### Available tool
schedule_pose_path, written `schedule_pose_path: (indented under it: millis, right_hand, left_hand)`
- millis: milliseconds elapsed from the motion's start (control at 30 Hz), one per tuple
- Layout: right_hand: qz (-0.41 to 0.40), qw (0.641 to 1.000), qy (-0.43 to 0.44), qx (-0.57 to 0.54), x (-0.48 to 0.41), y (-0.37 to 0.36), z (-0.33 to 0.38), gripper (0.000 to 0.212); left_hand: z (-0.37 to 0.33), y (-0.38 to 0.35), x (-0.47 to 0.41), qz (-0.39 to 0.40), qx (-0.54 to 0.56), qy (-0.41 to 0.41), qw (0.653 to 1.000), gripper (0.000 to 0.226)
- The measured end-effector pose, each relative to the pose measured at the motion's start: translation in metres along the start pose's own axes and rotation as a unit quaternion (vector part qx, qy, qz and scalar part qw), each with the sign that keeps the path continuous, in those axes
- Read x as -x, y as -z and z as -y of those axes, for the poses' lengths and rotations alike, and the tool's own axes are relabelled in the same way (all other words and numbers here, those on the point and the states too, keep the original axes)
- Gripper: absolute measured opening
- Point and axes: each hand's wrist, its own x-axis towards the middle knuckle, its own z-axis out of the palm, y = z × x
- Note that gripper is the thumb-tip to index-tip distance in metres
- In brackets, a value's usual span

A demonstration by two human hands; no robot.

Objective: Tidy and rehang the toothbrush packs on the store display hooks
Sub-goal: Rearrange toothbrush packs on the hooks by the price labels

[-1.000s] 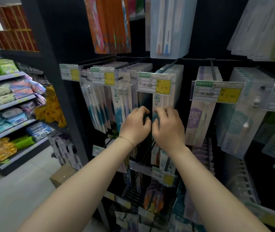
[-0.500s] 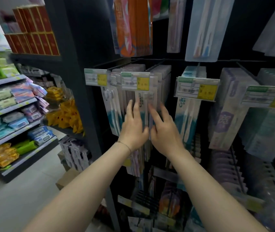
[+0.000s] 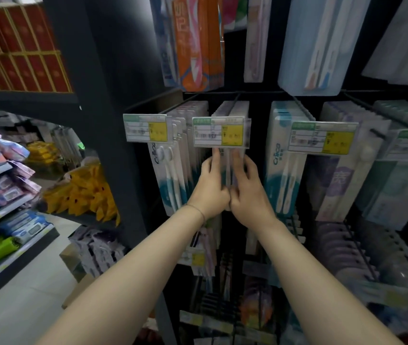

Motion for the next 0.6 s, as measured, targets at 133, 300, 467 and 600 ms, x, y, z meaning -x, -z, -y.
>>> schedule_pose_path:
  millis: [133,300,467,600]
  right_hand:
    - [-0.005,1.0,0.0,0.017,0.001,0.006,0.001,0.078]
    - [-0.045,0.998,-0.015,0.034,0.012,0.012,-0.001,0.062]
    - [-0.059,0.989,-0.013,0.135,0.036,0.019,-0.008,0.04]
    - [-0.077,0.98,-0.004,0.185,0.07,0.019,-0.008,0.033]
  left_hand:
    - [0.001,-0.001,-0.003,0.006,0.023,-0.006,1.0,0.086]
    - [0.005,-0.004,0.012,-0.06,0.009,-0.035,0.998,0.074]
    - [0.016,-0.009,0.039,-0.064,-0.072,-0.093,0.991,0.045]
    - [0.025,-0.023,0.07,-0.027,-0.113,-0.145,0.983,0.031]
